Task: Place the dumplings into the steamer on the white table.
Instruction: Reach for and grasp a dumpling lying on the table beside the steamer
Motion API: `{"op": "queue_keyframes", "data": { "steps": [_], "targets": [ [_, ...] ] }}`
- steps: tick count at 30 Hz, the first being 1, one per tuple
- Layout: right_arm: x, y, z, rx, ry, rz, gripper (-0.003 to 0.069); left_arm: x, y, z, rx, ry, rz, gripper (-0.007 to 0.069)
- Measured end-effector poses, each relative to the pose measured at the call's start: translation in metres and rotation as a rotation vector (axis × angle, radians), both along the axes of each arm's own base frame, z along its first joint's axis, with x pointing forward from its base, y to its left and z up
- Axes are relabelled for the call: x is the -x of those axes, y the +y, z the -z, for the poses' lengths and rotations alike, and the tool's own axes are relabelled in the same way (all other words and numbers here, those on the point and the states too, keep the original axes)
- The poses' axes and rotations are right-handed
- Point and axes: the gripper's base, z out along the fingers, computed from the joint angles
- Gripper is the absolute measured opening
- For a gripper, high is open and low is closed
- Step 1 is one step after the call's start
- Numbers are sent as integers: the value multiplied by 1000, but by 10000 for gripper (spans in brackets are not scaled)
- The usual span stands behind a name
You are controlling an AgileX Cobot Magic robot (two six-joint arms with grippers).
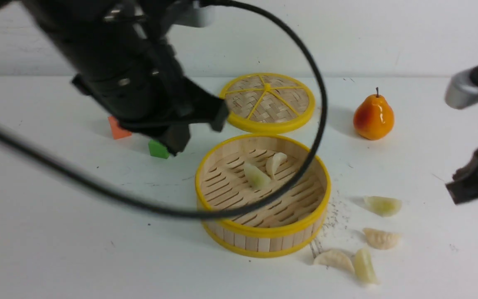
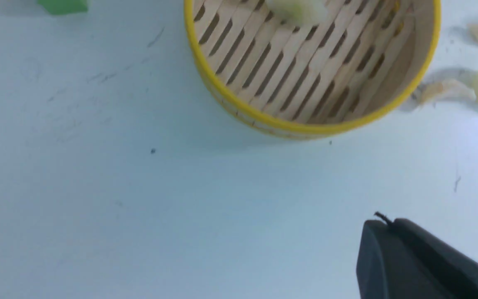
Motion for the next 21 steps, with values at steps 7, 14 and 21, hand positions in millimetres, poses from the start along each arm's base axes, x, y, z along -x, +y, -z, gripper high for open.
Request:
{"op": "queue_keyframes", "data": {
  "steps": [7,14,21],
  "targets": [
    [-88,-5,41,-29,171,15,-20,88,65,21,94,-75,-59,-14],
    [-147,-5,103,28,312,-36,160,121,95,50,120,-104,-156,-14],
    [-179,-5,150,109,318,-59,541,124,95,59,114,-56,-167,-14]
  ]
}}
